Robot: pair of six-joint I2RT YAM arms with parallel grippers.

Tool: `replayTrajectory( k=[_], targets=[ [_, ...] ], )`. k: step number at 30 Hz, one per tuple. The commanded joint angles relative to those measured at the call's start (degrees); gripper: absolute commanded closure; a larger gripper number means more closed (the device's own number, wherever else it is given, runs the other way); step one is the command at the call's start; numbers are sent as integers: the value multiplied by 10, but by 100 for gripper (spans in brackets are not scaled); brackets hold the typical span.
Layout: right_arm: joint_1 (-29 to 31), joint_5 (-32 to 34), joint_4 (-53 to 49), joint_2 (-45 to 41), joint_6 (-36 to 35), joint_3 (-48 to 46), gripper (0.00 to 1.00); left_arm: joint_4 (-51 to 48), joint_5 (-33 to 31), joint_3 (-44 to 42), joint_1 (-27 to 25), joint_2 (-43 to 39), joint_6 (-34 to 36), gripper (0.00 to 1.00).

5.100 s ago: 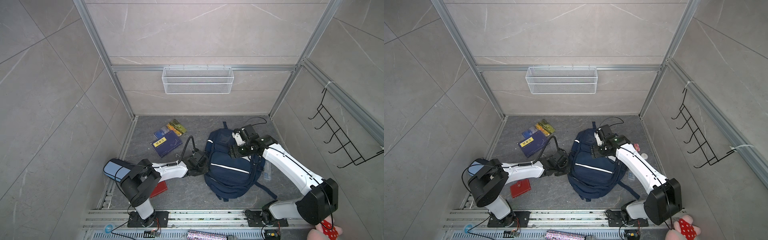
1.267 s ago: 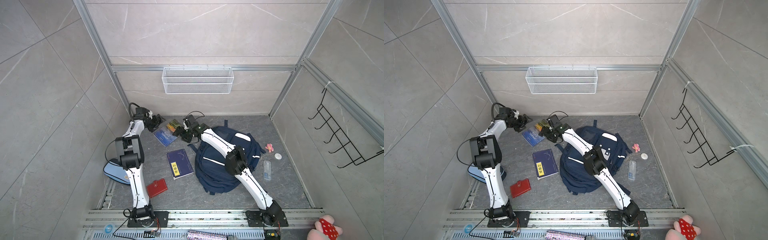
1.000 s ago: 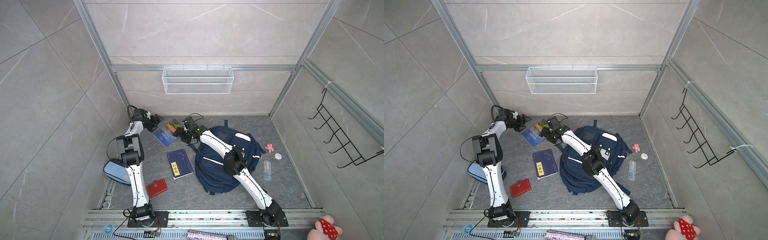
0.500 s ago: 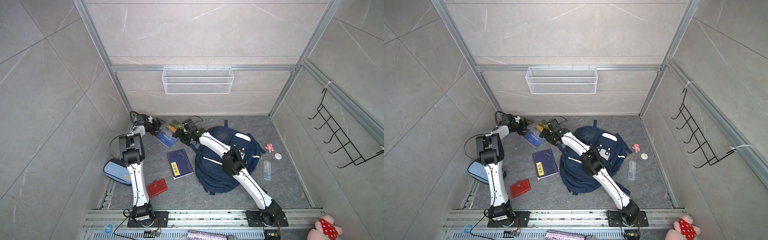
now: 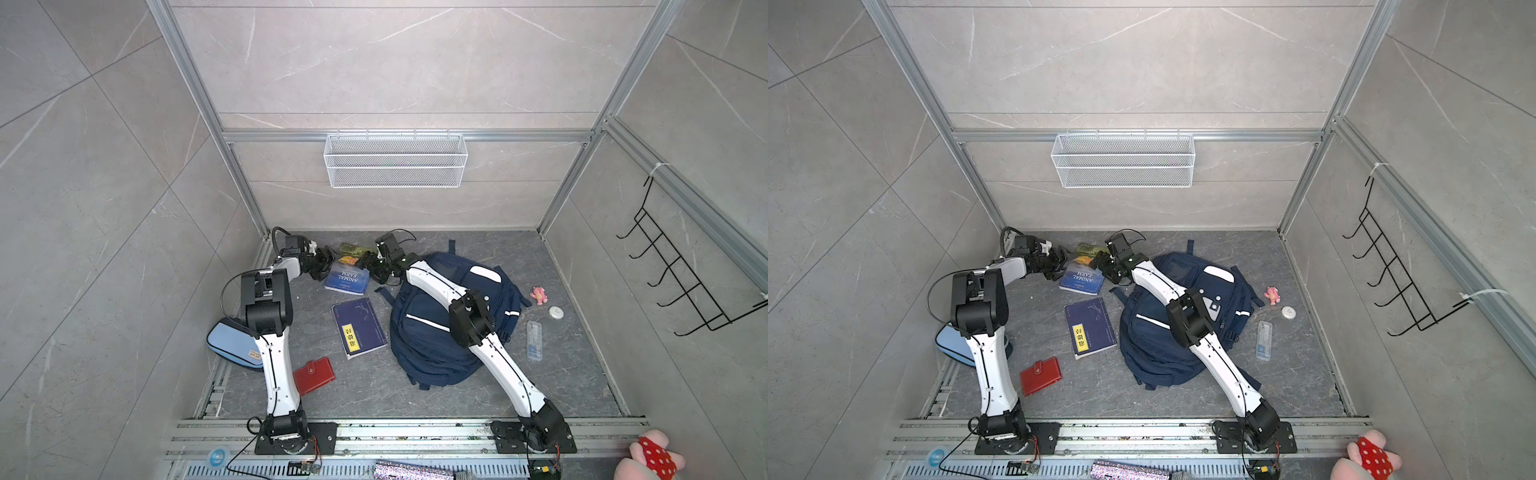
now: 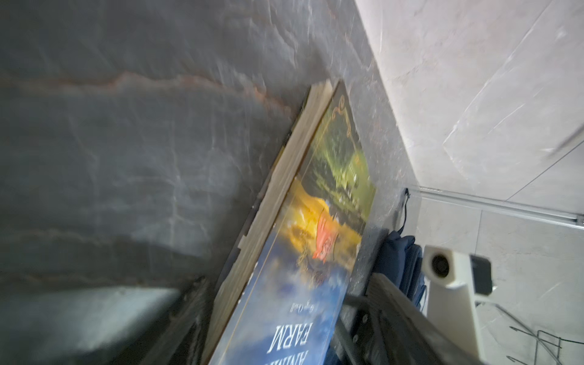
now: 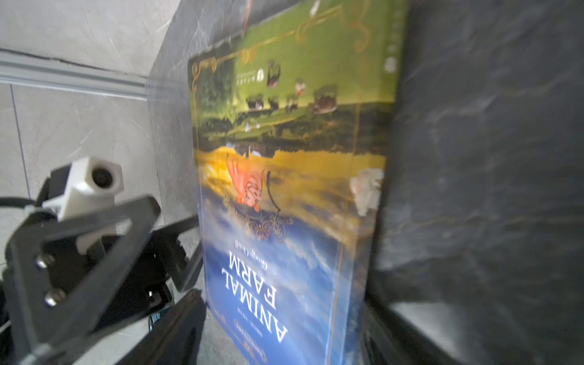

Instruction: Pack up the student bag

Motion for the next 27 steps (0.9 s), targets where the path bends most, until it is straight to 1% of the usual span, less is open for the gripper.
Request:
replayTrajectory(
  k=[1, 3, 8, 9, 11, 12, 15, 18, 19, 20, 21, 22, 24, 25, 27],
  targets=[
    [7, -23, -3, 9, -20, -44, 25, -22, 2, -38, -32, -19, -6, 29],
    [6, -39, 25, -13, -35, -85, 25, -18, 5, -50, -41, -24, -7, 36],
    [-4, -65, 170, -99, -37, -255, 29, 8, 7, -83, -63, -43, -19, 48],
    [-7, -67, 183, -114, -38, -277, 35, 15, 8, -89, -64, -46, -24, 50],
    [-12, -66, 206, -149, -48, -321, 58, 34, 10, -106, -65, -57, -36, 51],
    [-15, -64, 213, -162, -53, -337, 65, 44, 12, -113, -64, -62, -41, 51],
    [-25, -60, 224, -199, -65, -375, 81, 68, 19, -133, -65, -86, -52, 51],
    [-37, -61, 240, -235, -74, -403, 99, 88, 24, -153, -64, -129, -63, 51],
    [-39, -62, 241, -249, -81, -410, 100, 94, 23, -161, -65, -151, -66, 50],
    [-42, -64, 242, -265, -89, -419, 100, 96, 19, -171, -65, -177, -70, 48],
    [-43, -65, 245, -281, -94, -429, 100, 96, 14, -179, -65, -201, -70, 43],
    [-45, -66, 253, -301, -98, -446, 100, 94, 6, -191, -66, -230, -71, 33],
    [-47, -67, 270, -345, -99, -485, 100, 83, -9, -217, -69, -287, -72, 19],
    [-47, -68, 278, -369, -99, -507, 100, 78, -16, -235, -71, -321, -72, 13],
    [-48, -68, 288, -420, -94, -551, 100, 71, -26, -271, -79, -383, -79, 8]
  ],
)
